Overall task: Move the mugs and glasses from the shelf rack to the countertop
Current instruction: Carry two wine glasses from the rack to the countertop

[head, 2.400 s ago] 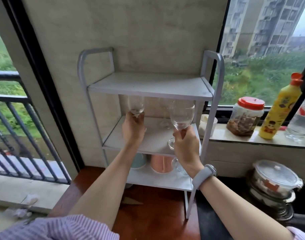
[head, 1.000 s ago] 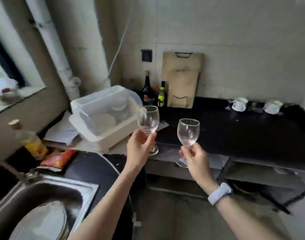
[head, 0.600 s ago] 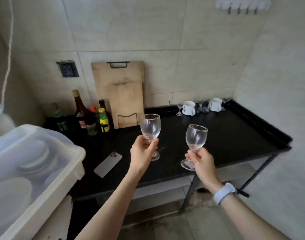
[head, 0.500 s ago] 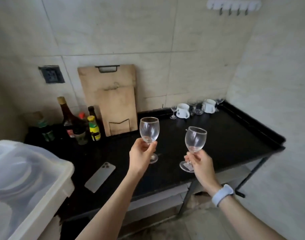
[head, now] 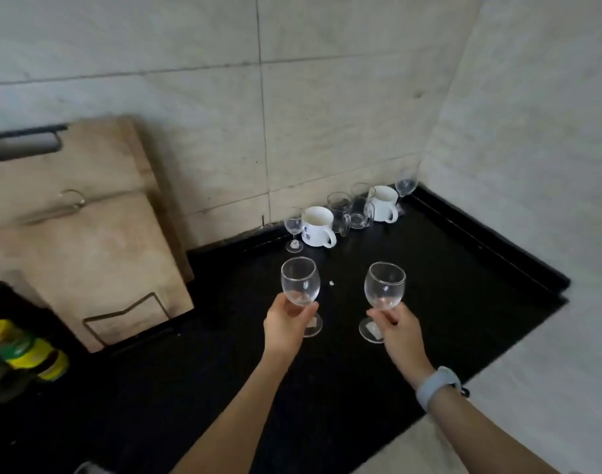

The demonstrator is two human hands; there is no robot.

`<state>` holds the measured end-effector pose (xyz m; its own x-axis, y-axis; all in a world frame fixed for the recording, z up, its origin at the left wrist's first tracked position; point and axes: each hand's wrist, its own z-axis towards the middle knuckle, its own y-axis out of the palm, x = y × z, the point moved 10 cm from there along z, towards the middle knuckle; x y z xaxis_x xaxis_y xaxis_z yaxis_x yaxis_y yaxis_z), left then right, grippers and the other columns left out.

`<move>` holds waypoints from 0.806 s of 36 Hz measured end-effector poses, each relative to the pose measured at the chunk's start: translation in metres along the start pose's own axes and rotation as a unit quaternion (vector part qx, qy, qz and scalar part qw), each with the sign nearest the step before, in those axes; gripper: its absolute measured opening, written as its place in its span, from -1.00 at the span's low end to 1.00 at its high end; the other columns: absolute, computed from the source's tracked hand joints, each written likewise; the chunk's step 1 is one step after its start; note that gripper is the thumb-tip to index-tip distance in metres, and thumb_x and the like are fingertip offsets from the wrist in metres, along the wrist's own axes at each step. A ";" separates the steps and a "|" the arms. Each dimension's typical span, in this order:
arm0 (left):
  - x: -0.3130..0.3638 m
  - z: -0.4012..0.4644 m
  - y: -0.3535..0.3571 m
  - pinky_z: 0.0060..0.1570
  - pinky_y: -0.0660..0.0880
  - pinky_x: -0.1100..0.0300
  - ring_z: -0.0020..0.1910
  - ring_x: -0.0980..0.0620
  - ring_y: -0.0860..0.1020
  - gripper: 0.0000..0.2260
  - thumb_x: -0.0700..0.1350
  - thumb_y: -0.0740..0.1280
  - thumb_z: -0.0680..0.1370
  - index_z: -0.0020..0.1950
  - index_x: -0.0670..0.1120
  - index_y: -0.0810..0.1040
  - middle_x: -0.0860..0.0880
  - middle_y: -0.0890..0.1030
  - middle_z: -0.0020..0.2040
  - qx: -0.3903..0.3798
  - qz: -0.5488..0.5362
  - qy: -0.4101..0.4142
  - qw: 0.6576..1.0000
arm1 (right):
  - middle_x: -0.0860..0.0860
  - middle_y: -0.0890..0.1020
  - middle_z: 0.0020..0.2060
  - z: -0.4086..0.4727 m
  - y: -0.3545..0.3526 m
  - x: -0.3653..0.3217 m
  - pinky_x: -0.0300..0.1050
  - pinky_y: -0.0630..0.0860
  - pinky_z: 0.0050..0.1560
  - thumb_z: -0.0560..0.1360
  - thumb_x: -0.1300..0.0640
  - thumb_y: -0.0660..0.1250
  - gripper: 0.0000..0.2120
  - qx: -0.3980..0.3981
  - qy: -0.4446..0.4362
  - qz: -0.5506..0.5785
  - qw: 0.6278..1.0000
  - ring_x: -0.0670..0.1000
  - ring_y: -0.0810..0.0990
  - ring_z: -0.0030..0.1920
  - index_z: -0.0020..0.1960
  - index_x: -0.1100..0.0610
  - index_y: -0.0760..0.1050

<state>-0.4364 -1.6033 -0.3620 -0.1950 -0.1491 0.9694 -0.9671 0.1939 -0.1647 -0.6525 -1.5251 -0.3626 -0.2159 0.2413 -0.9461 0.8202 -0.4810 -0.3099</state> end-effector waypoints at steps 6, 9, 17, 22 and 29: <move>-0.033 0.101 0.081 -0.12 0.48 0.34 -0.08 0.18 0.59 -0.81 -0.10 0.44 0.42 -0.01 0.00 0.52 0.06 0.63 -0.08 -0.019 0.013 -0.054 0.998 | -0.06 0.60 -0.15 0.125 -0.007 0.059 -0.25 0.43 -0.11 0.46 0.20 0.33 -0.88 0.001 0.055 -0.011 0.998 -0.10 0.58 -0.07 -0.15 -0.01 0.49; -0.043 0.146 0.118 -0.21 0.42 0.40 -0.12 0.20 0.58 -0.84 -0.10 0.43 0.42 -0.06 0.04 0.51 0.08 0.63 -0.11 -0.016 0.021 -0.056 0.998 | -0.05 0.60 -0.15 0.181 -0.013 0.083 -0.18 0.45 -0.04 0.46 0.21 0.33 -0.88 0.008 0.067 -0.021 0.998 -0.08 0.58 -0.08 -0.15 0.00 0.49; -0.047 0.240 0.189 -0.30 0.41 0.47 -0.21 0.21 0.54 -0.81 -0.13 0.42 0.42 -0.01 -0.06 0.52 0.09 0.58 -0.20 0.015 0.043 -0.031 0.998 | -0.18 0.58 -0.22 0.285 -0.014 0.106 -0.45 0.45 -0.27 0.45 0.20 0.36 -0.83 0.022 0.040 -0.022 0.999 -0.23 0.56 -0.19 -0.17 -0.07 0.49; -0.048 0.271 0.210 -0.36 0.37 0.60 -0.27 0.25 0.51 -0.83 -0.14 0.42 0.42 -0.07 -0.01 0.47 0.15 0.54 -0.25 0.035 0.031 -0.024 0.999 | -0.17 0.57 -0.23 0.324 -0.009 0.112 -0.43 0.42 -0.26 0.44 0.19 0.37 -0.86 0.020 0.033 -0.023 0.999 -0.22 0.56 -0.18 -0.14 -0.05 0.50; -0.048 0.293 0.222 -0.32 0.38 0.62 -0.19 0.26 0.52 -0.79 -0.15 0.42 0.43 0.02 -0.05 0.49 0.11 0.56 -0.15 0.044 0.008 -0.022 0.999 | -0.07 0.62 -0.19 0.350 0.001 0.110 -0.41 0.48 -0.21 0.45 0.21 0.34 -0.90 0.010 0.013 0.006 1.000 -0.19 0.59 -0.15 -0.10 0.02 0.52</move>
<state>-0.6890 -1.8371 -0.4985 -0.2158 -0.1895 0.9579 -0.9741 0.1100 -0.1977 -0.8607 -1.7936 -0.5000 -0.1912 0.2575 -0.9472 0.8123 -0.5002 -0.2999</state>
